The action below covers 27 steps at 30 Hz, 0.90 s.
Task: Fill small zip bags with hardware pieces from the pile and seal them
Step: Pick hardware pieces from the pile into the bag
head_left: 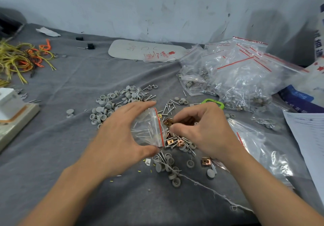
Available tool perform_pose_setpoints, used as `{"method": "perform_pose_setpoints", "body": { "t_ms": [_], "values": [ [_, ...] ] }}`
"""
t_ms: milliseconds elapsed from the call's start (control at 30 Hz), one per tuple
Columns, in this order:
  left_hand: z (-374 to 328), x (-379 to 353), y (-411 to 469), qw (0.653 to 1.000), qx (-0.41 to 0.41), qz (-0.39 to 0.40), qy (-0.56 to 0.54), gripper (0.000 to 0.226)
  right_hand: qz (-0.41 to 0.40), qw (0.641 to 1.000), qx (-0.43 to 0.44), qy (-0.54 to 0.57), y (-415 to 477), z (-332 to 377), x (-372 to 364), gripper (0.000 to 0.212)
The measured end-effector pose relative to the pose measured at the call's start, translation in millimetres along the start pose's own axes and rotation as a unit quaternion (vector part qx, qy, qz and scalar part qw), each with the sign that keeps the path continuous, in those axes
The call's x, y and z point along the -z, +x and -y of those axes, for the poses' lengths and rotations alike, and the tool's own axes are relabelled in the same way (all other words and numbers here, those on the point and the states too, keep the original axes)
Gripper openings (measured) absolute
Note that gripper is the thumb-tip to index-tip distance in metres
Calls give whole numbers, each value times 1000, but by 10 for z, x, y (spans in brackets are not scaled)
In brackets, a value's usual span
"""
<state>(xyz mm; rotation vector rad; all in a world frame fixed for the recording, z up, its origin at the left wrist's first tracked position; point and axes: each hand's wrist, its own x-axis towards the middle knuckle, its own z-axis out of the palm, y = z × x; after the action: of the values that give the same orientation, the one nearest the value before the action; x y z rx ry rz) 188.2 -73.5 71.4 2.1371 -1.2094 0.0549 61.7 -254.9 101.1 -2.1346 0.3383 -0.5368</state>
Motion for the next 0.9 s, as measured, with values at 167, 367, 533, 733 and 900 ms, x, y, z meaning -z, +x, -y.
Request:
{"method": "perform_pose_setpoints", "body": {
  "t_ms": [167,367,533,733,900],
  "values": [
    [-142,-36,-20,992,-65,-87,-59,56,-9,1000,18,-19,-51,38,40,16],
    [-260,-136,5,975,-55,-139,-164,21,-16,996,86,-33,-149,141,50,17],
    [-268,-146,6,966,-20,-148,-209,26,-52,992,114,-26,-185,183,27,18],
    [-254,-125,15,967,-12,-150,-205,49,-50,993,105,-17,-198,179,-6,20],
    [-289,-98,2,964,1,-145,-223,29,-41,996,84,-5,-186,171,5,22]
  ]
}}
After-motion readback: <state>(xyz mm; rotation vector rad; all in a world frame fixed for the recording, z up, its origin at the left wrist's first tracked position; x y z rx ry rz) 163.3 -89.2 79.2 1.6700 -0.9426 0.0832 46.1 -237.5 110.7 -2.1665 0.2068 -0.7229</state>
